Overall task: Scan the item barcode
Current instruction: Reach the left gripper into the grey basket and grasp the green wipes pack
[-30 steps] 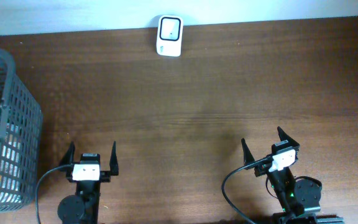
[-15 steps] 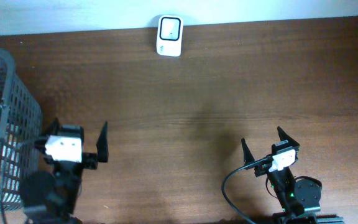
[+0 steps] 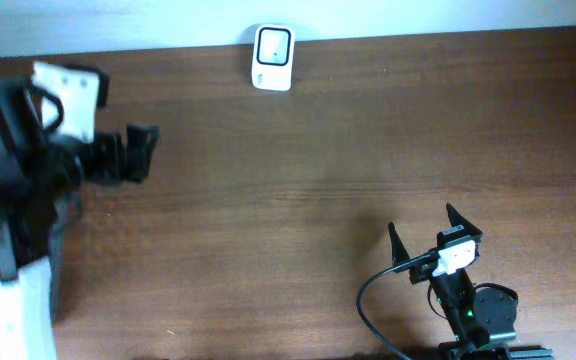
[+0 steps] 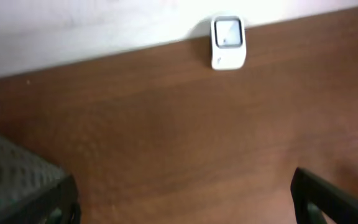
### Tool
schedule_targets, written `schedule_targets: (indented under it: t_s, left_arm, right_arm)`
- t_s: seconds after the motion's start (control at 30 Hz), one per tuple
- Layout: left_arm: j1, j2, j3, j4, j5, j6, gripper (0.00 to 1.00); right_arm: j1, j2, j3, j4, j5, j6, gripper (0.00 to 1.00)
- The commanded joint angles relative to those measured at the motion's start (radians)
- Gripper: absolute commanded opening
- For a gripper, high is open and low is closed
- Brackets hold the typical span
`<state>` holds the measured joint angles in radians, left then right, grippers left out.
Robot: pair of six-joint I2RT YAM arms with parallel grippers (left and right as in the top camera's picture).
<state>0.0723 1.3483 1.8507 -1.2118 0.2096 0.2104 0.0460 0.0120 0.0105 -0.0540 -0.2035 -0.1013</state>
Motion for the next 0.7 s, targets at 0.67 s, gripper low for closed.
schedule_targets:
  t_s: [0.67]
  left_arm:
    - [0.641,0.306,0.016,0.198,-0.232,-0.047,1.0]
  right_arm:
    - [0.006,-0.009,-0.005,-0.003,0.005,0.004,0.99]
